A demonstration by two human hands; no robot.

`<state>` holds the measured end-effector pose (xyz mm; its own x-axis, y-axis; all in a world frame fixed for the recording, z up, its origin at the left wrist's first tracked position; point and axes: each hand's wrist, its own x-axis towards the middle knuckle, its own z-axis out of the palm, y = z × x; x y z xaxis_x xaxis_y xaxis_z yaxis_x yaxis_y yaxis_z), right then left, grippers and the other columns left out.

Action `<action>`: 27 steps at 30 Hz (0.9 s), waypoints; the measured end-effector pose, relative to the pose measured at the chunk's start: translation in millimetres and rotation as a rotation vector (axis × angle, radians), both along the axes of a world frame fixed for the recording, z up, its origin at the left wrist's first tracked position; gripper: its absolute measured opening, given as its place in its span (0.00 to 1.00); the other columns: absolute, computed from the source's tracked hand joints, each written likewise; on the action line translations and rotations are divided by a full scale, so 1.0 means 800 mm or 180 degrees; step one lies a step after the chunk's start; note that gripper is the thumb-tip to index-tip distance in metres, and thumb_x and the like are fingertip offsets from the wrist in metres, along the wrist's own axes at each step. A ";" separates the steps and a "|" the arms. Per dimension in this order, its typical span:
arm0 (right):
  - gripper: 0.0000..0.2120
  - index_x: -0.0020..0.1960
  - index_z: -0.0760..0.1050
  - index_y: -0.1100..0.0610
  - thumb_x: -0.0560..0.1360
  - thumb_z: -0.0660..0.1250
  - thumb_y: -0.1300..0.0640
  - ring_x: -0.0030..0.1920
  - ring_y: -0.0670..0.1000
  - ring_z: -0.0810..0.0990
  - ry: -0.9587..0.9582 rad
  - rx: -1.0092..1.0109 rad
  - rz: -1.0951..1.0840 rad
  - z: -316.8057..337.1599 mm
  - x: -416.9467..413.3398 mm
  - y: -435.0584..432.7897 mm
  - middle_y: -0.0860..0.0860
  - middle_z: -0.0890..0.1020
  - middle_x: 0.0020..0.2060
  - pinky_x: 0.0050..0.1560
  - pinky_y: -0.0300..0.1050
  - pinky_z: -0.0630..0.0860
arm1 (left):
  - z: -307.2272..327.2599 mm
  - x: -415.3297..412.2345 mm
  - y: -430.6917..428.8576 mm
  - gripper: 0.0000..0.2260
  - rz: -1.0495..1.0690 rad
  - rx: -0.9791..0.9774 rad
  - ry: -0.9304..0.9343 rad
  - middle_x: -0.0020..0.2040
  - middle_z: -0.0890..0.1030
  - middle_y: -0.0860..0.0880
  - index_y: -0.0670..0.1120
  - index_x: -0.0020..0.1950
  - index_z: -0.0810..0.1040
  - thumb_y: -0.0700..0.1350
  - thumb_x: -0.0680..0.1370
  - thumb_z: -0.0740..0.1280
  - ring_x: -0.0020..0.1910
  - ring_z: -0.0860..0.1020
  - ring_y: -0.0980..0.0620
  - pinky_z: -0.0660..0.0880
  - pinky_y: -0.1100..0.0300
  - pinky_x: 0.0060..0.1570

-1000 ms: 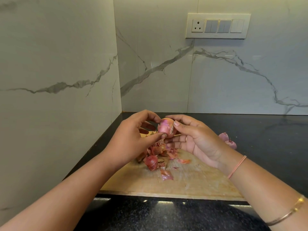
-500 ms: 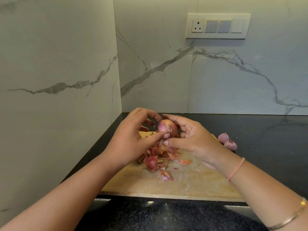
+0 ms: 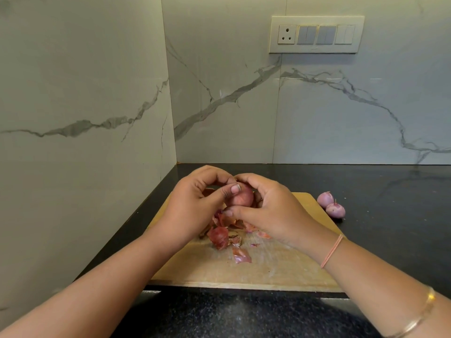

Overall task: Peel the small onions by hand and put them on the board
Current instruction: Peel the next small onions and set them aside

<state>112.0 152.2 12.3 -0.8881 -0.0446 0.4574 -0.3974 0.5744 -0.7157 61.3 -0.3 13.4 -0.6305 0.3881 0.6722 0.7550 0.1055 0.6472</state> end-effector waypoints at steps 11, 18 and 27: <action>0.25 0.58 0.75 0.44 0.62 0.75 0.47 0.57 0.51 0.80 -0.0294 -0.0553 0.0261 -0.006 -0.012 0.010 0.49 0.81 0.56 0.60 0.54 0.76 | 0.008 0.002 -0.001 0.08 -0.0326 0.0814 -0.1618 0.39 0.82 0.50 0.49 0.38 0.83 0.51 0.71 0.67 0.41 0.79 0.56 0.76 0.65 0.44; 0.26 0.54 0.79 0.47 0.57 0.76 0.43 0.53 0.52 0.82 -0.0220 -0.0738 0.0321 -0.006 -0.012 0.011 0.50 0.84 0.50 0.58 0.58 0.77 | 0.008 0.009 0.001 0.06 -0.0073 0.0343 -0.0860 0.45 0.84 0.55 0.51 0.47 0.81 0.46 0.77 0.64 0.47 0.80 0.62 0.75 0.68 0.49; 0.15 0.52 0.79 0.48 0.67 0.76 0.57 0.53 0.52 0.82 -0.0197 -0.0837 0.0509 -0.005 -0.008 0.004 0.51 0.84 0.49 0.60 0.57 0.76 | 0.005 0.011 0.010 0.06 -0.0072 0.0549 -0.0931 0.41 0.84 0.48 0.44 0.39 0.82 0.40 0.75 0.68 0.44 0.82 0.53 0.78 0.61 0.48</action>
<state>105.3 155.1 8.3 -0.9059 -0.0733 0.4171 -0.4189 0.3000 -0.8570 70.1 7.6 17.1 -0.7989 0.3004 0.5211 0.5356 -0.0391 0.8436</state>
